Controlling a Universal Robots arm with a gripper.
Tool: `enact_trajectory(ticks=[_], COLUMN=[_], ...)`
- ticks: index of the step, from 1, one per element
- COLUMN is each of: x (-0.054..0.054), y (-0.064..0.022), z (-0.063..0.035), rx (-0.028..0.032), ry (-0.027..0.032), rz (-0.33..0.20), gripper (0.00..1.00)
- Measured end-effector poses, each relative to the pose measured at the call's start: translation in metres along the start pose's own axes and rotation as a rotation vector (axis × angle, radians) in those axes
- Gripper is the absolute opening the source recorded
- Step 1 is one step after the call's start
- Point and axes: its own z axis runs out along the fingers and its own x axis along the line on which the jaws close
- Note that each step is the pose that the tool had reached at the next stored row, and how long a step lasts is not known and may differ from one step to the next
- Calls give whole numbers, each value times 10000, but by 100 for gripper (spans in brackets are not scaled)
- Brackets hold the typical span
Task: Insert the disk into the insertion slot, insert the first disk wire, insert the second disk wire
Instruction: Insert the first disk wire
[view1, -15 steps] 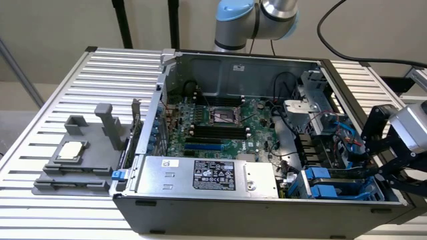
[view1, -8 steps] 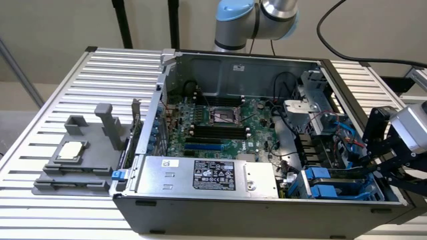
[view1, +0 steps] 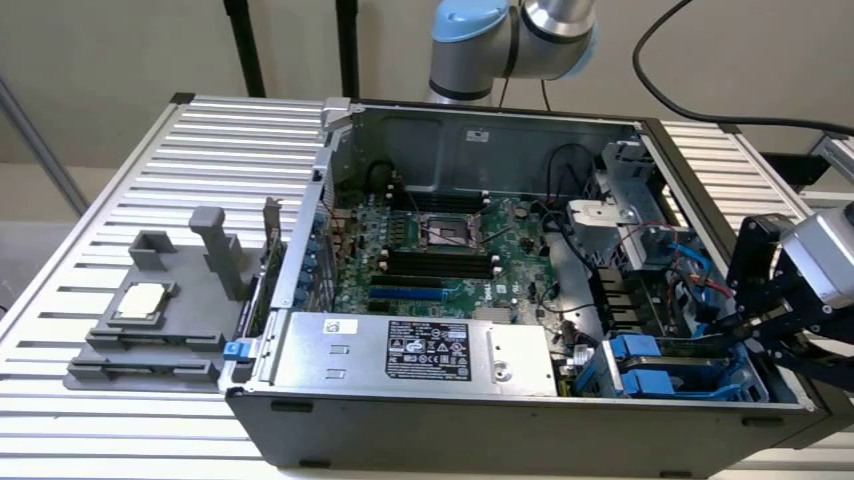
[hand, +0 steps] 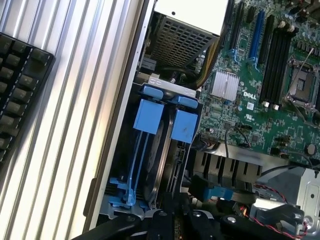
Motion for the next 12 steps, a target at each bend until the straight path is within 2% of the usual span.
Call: enact_trajectory(ticks=[4, 9, 12], x=[-15, -59, -81], y=[41, 231, 331], z=[-22, -22, -16], rx=[8, 39, 29], ry=[-2, 15, 91], rz=[-12, -26, -20], gripper=[16, 16, 16])
